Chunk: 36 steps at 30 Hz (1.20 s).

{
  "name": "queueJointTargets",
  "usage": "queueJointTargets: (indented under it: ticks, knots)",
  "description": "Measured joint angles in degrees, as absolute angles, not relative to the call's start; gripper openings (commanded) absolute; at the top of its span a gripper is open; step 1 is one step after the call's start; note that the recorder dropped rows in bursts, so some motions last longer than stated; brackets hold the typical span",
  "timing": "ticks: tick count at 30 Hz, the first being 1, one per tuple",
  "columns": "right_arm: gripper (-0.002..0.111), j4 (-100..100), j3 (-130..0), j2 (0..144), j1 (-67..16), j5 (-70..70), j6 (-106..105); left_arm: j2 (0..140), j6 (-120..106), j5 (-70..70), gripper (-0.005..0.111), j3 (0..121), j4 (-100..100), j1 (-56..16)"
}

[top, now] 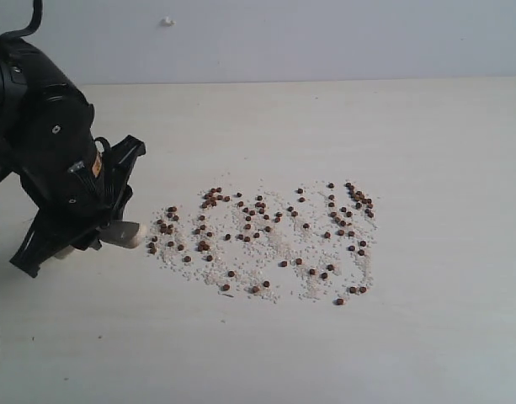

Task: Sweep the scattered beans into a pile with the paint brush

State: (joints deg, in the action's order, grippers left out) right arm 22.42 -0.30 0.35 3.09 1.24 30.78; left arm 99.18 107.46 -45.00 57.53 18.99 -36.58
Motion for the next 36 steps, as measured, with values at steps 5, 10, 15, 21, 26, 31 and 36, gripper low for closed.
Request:
queueJointTargets:
  ticks: [5,10,15,21,26,31,36]
  knots:
    - [0.000,22.42,-0.30,0.35,3.09,1.24,30.78,95.80,112.05,-48.05,0.000,57.53,22.06,-39.56]
    - [0.000,22.42,-0.30,0.35,3.09,1.24,30.78,91.80,116.36,-53.68,0.000,57.53,27.31,-41.61]
    - [0.000,22.42,-0.30,0.35,3.09,1.24,30.78,89.48,113.20,-53.70,0.000,57.53,29.90,-42.36]
    - [0.000,22.42,-0.30,0.35,3.09,1.24,30.78,89.25,102.73,-53.18,0.000,57.53,32.95,-43.51]
    - [0.000,22.42,-0.30,0.35,3.09,1.24,30.78,89.02,102.35,-51.23,0.000,57.53,33.69,-44.38]
    - [0.000,22.42,-0.30,0.35,3.09,1.24,30.78,89.02,101.42,-50.45,0.000,57.53,36.59,-44.49]
    - [0.000,22.42,-0.30,0.35,3.09,1.24,30.78,89.02,97.82,-49.45,0.000,57.53,39.69,-44.49]
